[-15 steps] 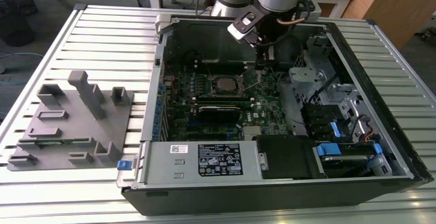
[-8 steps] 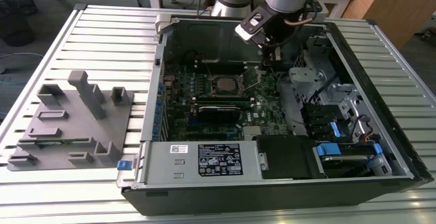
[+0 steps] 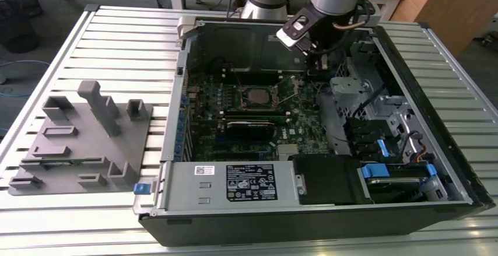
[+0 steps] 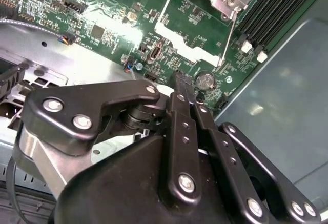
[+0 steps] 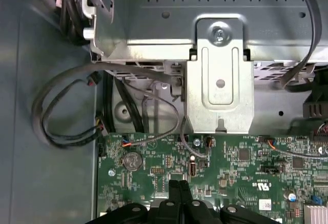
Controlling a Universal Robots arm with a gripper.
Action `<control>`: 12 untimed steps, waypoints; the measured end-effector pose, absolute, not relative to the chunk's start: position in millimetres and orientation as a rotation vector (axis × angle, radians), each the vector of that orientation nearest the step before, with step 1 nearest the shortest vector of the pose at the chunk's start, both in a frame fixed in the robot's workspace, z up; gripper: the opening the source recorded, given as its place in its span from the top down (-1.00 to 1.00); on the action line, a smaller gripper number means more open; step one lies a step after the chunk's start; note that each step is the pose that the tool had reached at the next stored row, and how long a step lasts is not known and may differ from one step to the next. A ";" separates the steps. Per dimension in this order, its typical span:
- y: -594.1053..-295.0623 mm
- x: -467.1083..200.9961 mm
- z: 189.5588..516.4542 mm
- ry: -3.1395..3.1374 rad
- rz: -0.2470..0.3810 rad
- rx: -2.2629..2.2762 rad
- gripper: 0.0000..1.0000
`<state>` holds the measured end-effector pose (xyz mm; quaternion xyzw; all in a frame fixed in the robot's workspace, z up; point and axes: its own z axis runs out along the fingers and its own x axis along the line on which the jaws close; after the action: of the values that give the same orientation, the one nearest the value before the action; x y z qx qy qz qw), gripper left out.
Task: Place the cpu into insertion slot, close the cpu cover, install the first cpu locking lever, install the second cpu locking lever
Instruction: 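Close the cpu cover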
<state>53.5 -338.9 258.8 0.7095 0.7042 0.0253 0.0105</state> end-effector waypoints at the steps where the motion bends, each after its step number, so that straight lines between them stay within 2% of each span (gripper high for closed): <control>1: -338.9 53.4 258.8 2.198 0.079 2.214 0.79; 12: -339.0 53.6 247.3 2.198 0.079 2.214 0.79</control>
<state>53.6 -339.0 247.3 0.7095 0.7042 0.0253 0.0105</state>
